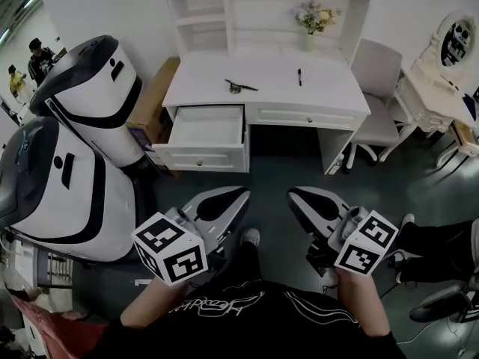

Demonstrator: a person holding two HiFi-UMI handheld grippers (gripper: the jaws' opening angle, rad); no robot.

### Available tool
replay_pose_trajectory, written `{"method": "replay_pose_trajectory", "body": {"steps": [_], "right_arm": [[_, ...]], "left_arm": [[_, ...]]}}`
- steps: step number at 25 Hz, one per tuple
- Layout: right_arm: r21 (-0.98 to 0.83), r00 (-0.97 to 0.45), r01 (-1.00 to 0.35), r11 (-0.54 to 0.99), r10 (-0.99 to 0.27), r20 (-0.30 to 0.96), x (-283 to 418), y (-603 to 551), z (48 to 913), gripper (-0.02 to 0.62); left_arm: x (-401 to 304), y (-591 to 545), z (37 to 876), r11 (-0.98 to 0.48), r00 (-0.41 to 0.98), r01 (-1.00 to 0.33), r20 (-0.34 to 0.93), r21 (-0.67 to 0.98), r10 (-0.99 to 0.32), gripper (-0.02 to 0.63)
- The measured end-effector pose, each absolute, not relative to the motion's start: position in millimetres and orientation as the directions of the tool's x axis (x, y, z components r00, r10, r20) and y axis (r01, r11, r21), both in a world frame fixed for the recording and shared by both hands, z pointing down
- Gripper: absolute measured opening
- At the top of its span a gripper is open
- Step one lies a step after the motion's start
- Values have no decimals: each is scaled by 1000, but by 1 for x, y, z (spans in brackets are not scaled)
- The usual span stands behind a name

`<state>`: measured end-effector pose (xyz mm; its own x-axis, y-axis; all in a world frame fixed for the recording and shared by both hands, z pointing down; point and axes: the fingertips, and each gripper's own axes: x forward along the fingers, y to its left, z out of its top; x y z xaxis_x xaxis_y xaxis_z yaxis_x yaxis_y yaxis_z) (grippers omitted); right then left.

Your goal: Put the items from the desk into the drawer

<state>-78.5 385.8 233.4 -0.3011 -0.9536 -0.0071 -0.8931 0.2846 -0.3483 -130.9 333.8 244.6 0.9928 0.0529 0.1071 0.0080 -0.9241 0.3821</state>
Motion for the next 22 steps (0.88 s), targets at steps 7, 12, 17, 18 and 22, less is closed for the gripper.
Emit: {"method": "replay_pose_trajectory", "body": {"steps": [7, 12, 17, 18, 22], "right_arm": [[-392, -277, -888, 241, -960, 36, 11, 271, 254, 9], [-368, -290, -895, 253, -956, 48, 56, 186, 258, 9], [-356, -288, -901, 247, -955, 65, 83, 136, 266, 11], [-353, -292, -902, 247, -953, 79, 85, 130, 271, 11], [-339, -315, -905, 256, -940, 132, 84, 111, 291, 11]], "left_arm": [[-50, 213, 270, -894, 986, -4, 150, 449, 71, 9], [-2, 128, 282, -885, 985, -15, 159, 466, 67, 9], [22, 80, 296, -880, 982, -33, 178, 475, 59, 9], [24, 75, 299, -879, 982, -36, 178, 475, 56, 9], [23, 58, 310, -876, 982, -60, 185, 479, 34, 9]]}}
